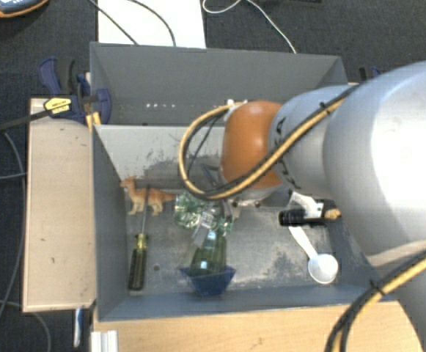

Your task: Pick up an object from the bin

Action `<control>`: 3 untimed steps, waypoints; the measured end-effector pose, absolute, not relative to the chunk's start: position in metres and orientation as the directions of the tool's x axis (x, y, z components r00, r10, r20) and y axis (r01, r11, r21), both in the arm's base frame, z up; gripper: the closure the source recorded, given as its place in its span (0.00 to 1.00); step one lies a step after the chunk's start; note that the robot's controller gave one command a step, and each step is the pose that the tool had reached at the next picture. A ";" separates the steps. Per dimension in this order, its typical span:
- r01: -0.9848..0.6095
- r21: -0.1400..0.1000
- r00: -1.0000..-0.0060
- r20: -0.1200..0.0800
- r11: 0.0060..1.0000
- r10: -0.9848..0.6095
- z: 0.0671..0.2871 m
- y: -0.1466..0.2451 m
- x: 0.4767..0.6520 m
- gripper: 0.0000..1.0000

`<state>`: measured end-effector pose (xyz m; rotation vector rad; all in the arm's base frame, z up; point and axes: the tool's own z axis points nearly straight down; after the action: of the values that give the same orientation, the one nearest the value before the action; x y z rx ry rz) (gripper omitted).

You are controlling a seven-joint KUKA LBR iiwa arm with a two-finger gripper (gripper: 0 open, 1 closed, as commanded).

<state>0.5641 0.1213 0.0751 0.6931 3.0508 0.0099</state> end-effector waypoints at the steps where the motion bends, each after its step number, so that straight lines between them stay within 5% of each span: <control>1: 0.614 0.031 -0.788 -0.030 0.788 0.615 0.078 0.104 0.559 1.00; 3: 0.614 0.030 -0.788 -0.029 0.789 0.615 0.078 0.105 0.559 1.00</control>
Offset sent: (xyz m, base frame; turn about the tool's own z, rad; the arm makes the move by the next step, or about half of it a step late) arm 0.0000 0.0000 0.0000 0.0000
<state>0.5588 0.1046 0.0780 1.0091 2.9353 0.0300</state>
